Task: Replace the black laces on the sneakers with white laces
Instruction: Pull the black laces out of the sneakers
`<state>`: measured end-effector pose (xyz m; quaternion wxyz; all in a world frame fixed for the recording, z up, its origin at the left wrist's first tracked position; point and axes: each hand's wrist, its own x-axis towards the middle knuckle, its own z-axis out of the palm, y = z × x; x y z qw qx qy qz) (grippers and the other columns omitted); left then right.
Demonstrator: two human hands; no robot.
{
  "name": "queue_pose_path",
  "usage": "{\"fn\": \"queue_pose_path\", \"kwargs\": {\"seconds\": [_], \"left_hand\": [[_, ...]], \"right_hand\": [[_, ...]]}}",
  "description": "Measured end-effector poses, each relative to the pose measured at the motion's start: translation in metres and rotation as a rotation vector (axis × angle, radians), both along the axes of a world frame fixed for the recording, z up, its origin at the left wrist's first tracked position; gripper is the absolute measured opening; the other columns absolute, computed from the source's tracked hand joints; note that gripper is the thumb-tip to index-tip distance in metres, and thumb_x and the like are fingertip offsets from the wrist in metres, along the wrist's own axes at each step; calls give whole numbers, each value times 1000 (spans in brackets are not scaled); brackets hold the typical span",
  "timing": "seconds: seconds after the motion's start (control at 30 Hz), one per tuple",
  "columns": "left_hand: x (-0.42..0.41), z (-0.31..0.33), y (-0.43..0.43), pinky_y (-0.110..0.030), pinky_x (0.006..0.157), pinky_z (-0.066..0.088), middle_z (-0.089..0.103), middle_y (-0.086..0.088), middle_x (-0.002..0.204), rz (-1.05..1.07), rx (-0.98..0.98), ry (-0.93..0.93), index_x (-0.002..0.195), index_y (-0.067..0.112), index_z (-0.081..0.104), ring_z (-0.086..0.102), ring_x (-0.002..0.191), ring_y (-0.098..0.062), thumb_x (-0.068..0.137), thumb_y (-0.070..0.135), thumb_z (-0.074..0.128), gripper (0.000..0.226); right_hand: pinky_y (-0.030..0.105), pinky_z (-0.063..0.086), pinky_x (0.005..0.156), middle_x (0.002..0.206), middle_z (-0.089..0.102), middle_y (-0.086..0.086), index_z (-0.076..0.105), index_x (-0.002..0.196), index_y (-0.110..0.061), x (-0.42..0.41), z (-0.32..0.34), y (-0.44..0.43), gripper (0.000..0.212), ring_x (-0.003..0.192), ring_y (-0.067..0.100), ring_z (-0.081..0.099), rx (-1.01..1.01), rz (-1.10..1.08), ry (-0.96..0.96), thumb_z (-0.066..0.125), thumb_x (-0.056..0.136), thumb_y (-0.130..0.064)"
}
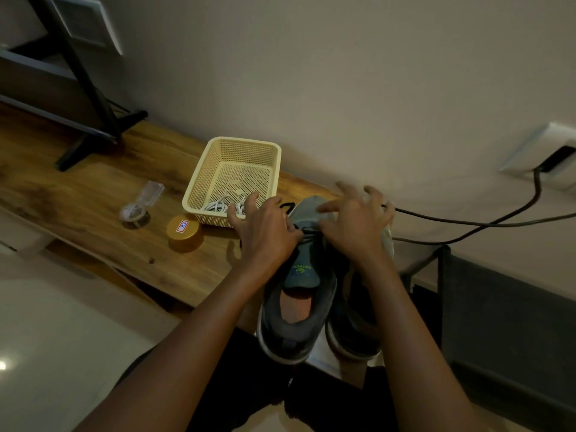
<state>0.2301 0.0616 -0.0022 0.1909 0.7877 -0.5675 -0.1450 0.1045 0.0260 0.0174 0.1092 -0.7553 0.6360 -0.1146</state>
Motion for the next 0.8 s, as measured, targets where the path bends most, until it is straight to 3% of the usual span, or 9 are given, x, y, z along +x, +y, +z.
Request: {"fn": "queue_pose_path", "kwargs": {"seconds": [0.13,0.33,0.47,0.57,0.67,0.8], "left_hand": [[0,-2,0,-52,111,0,43,13,143,7,-17,3,71,24,62,9,144,-16,81,30,67,13],[-1,-2,3,-53,110,0,49,11,138,-9,-38,-55,85,20,67,11,143,-19,83,30,64,11],[-1,0,3,-52,110,-2,51,10,136,-7,-28,-30,91,20,67,10,143,-18,82,30,64,14],[-1,1,3,-52,110,-2,41,12,144,-15,-15,-33,73,23,63,8,143,-18,81,31,65,12],[0,1,2,-52,110,-2,40,13,145,-21,-12,-26,71,24,62,8,143,-18,82,32,66,14],[1,-1,2,-53,110,-1,39,13,146,-22,-20,-43,71,24,60,8,143,-18,82,31,64,14]], "right_hand": [[63,-6,110,149,34,-8,71,101,-30,13,-6,9,19,142,33,7,107,169,130,59,87,-29],[60,-4,111,135,47,-7,71,98,-23,9,-5,7,17,137,29,18,65,131,88,58,89,-28],[52,11,112,121,56,-5,72,92,-25,-7,5,1,13,128,27,30,34,-97,1,61,86,-29],[45,21,107,111,61,7,72,90,-23,-14,7,-4,14,125,32,33,47,-333,-110,59,86,-24],[44,22,104,117,58,9,72,92,-21,-10,4,-2,16,125,34,32,39,-349,-111,57,86,-20],[51,8,113,143,41,-7,70,100,-28,1,1,2,20,137,29,18,-13,-68,-39,62,83,-22]]}}
